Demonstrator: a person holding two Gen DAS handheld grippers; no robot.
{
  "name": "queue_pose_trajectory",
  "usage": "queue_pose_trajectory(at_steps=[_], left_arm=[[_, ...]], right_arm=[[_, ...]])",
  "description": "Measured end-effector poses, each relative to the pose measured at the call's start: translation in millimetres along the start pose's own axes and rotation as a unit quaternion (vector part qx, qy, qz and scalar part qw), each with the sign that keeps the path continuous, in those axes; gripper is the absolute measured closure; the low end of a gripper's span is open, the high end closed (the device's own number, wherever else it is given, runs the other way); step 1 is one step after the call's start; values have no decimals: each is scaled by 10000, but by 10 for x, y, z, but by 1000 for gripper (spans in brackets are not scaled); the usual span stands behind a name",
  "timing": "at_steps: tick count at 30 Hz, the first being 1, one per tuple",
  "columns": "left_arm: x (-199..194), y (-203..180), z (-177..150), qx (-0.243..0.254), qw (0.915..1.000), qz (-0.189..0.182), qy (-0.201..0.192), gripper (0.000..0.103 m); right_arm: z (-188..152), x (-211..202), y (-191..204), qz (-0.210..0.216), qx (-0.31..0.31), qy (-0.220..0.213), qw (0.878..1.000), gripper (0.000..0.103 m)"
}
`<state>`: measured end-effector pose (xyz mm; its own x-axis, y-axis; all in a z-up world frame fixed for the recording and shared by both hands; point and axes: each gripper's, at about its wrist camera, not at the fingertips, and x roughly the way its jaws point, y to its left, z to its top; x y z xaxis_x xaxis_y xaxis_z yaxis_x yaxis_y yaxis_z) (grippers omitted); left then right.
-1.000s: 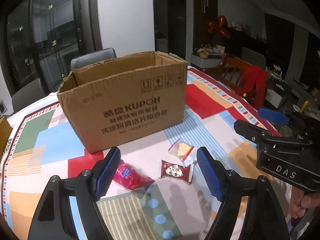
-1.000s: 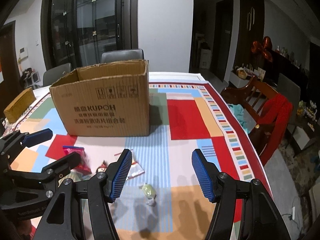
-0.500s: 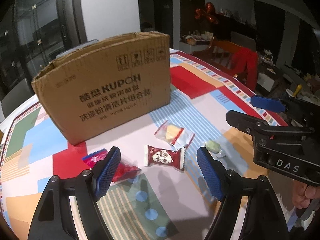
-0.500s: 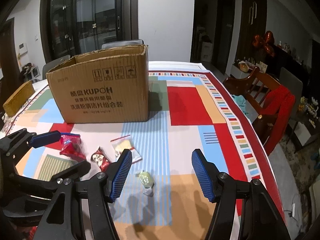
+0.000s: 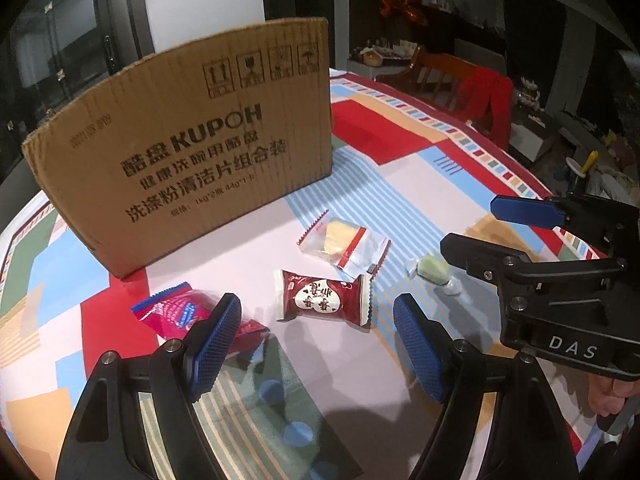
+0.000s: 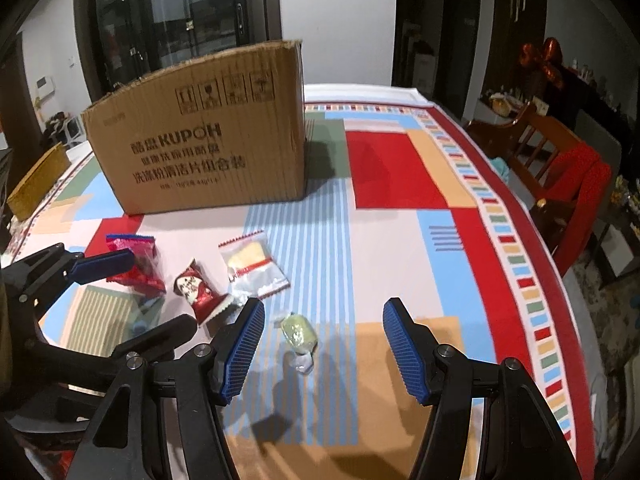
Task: Organize snacks
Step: 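Lower the left gripper onto the red-white candy while the right gripper lowers onto the green candy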
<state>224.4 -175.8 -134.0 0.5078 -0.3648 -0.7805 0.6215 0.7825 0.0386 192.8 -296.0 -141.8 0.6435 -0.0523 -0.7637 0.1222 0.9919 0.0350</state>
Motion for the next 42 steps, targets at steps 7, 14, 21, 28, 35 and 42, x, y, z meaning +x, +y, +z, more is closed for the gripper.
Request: queue_pose_trajectory(at_steps=[7,14,21,28,35,42], left_arm=[[155,-4,-41,126,9998,-51,149,25],[311,6,-58,172,9994,-94,274,25],[397,14,-31,184,9994,-102,262,24],[428,28,8,136,9995,-190,218,33],[433,11,32,100,9996,-211,182,48],[407,17,49,36,9998,-136,159,54]], right_arm=[[-36,146,-1,82,-69,313,9995,41],[-51,264,21,106,-165,512,9985,51],[-52,310,12,159,-139,581,9981,60],[-54,338,11,221,-157,639,9976,78],[-63,320,31,152,-186,493,9985,79],[-11,265,-2,101,-120,355,9992,79]])
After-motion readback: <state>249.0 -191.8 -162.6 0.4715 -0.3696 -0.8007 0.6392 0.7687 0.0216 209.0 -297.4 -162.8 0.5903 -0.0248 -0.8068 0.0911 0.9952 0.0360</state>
